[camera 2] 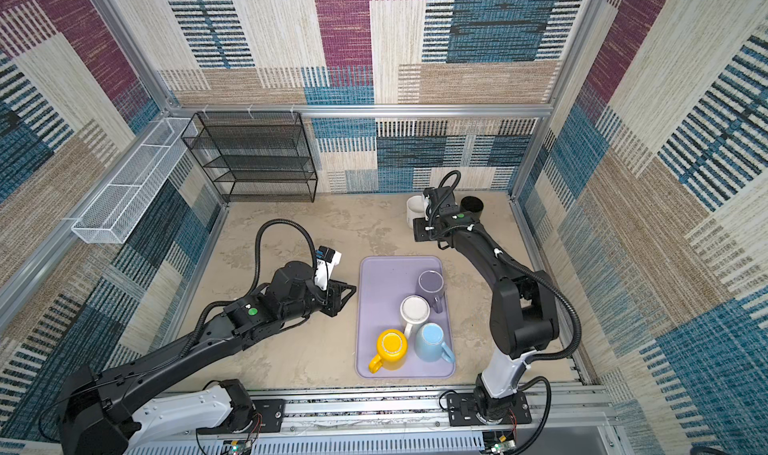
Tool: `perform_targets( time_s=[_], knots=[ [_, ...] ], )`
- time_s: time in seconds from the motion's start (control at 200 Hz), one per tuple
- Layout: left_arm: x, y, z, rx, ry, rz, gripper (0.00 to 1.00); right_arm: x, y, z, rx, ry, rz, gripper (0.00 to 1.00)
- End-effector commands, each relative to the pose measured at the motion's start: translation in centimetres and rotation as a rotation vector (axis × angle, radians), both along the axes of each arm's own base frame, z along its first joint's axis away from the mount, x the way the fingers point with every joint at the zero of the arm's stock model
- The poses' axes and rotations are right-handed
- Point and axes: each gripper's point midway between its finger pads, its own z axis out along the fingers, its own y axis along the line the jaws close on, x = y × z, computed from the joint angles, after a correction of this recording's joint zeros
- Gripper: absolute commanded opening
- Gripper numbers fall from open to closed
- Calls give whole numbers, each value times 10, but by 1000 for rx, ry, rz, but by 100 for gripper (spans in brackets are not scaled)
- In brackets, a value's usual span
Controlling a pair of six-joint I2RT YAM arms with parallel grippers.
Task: Turn the mug right side up
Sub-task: 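Open the right gripper and lift it back over the tray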
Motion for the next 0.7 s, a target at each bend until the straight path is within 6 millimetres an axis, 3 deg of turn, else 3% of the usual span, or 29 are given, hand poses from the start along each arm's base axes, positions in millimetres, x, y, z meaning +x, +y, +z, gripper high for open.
perform_targets(
  time_s=[0.0,0.155,0.311,0.696],
  knots=[
    [-5,-5,-4,18,-16,-47,34,0,13,23,94,-115,38,64],
    [-23,-14,-12,39,-23,-141,34,-22,15,28,156,-155,57,63],
    [-45,-20,-22,57,-23,-223,34,-36,14,21,172,-153,63,62],
    [-86,-8,-55,159,44,-258,33,-41,9,14,148,-164,57,61]
  ],
)
